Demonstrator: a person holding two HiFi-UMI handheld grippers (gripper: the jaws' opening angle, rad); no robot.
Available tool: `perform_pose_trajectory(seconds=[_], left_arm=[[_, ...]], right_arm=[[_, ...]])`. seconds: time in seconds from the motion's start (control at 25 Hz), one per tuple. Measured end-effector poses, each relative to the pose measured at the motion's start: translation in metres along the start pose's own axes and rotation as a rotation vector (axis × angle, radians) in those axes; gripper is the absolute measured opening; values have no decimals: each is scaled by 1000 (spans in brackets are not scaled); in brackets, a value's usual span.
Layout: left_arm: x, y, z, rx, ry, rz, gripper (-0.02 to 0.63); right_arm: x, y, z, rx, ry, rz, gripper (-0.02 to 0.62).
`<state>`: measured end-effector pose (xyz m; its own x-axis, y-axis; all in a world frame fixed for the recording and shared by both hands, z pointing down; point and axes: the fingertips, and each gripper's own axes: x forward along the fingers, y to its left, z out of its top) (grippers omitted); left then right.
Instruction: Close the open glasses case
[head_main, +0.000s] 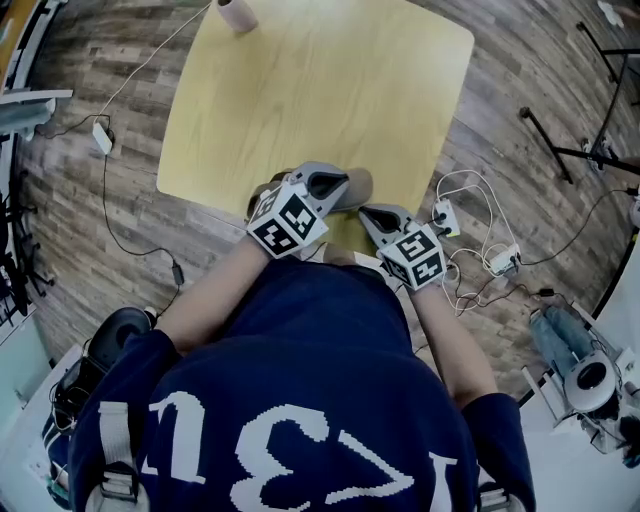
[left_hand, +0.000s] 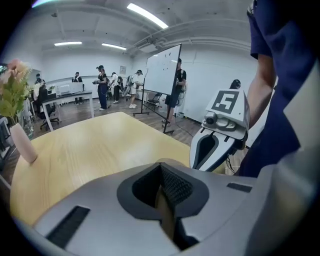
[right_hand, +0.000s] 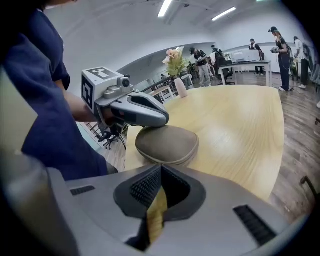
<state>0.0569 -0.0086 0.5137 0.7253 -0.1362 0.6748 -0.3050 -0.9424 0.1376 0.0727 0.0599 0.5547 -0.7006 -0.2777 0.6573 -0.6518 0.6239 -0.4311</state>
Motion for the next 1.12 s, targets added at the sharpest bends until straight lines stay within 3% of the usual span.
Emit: perform_pose_trajectory(seconds=[0.28, 0.44, 0.64, 0.8, 0.96, 1.12], left_arm=[[-10, -10, -12, 16, 97, 6, 12], [-10, -7, -16, -90, 35, 8, 12], [-11, -9, -17, -87, 6, 20, 12], [-10, -17, -20, -78, -3, 13, 12], [-10, -21, -21, -71, -5, 20, 12], [-10, -21, -20, -73, -6, 17, 12]], right_arm=[[3, 3, -1, -66, 10, -12, 25], [3, 4, -2, -67, 9, -15, 25], [3, -1, -7, -50, -4, -24, 25], [0, 1, -12, -125, 28, -64, 25], [-12, -12, -11, -118, 14, -115, 23], [-13, -27, -7, -202, 45, -131, 23]])
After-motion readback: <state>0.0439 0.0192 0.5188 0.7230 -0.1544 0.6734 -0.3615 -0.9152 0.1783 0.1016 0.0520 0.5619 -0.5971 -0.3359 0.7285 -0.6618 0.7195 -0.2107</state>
